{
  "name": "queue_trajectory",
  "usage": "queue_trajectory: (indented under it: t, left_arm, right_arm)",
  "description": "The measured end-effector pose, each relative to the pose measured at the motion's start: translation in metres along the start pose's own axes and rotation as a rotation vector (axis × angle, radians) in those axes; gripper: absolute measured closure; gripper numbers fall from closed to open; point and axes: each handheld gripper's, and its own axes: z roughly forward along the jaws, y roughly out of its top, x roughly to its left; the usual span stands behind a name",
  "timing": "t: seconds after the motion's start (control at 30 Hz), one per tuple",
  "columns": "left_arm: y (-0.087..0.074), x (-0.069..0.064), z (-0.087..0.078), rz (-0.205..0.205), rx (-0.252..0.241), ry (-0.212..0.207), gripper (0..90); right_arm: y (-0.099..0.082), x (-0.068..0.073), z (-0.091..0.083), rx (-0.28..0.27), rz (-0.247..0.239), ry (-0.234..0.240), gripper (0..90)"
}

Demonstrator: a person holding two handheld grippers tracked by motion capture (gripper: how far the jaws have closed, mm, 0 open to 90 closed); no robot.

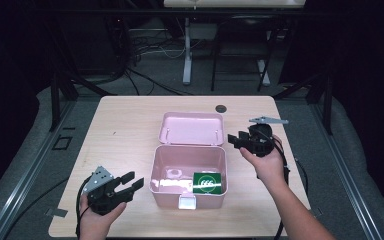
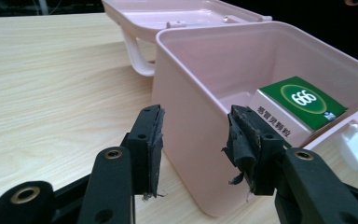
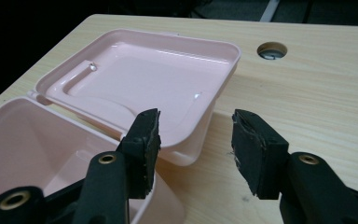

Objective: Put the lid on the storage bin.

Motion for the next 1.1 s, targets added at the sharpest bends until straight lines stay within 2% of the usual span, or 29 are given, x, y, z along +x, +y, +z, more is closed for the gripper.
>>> queue_trajectory:
  t: [0.13, 0.23, 0.37, 0.57, 0.67, 1.0, 1.1]
  left_arm:
    - [0.004, -0.002, 0.002, 0.007, -0.007, -0.02, 54.7]
    - [0.007, -0.004, 0.005, 0.023, 0.001, -0.033, 54.9]
    - [0.011, -0.009, 0.011, 0.043, 0.008, -0.056, 55.1]
    - [0.013, -0.012, 0.024, 0.06, 0.031, -0.075, 56.4]
    - [0.011, -0.013, 0.027, 0.062, 0.048, -0.074, 57.4]
    - [0.006, -0.014, 0.031, 0.075, 0.059, -0.075, 62.4]
    - [0.006, -0.015, 0.031, 0.076, 0.059, -0.073, 63.4]
  right_arm:
    - [0.015, 0.0, 0.01, 0.044, 0.015, -0.004, 51.6]
    - [0.025, -0.002, 0.02, 0.08, 0.025, -0.03, 53.3]
    - [0.037, -0.008, 0.032, 0.12, 0.06, -0.067, 56.4]
    - [0.052, -0.014, 0.048, 0.18, 0.118, -0.09, 60.9]
    - [0.056, -0.014, 0.058, 0.213, 0.139, -0.093, 61.5]
    - [0.06, -0.013, 0.089, 0.267, 0.14, -0.132, 61.9]
    - [0.061, -0.015, 0.097, 0.291, 0.169, -0.141, 62.3]
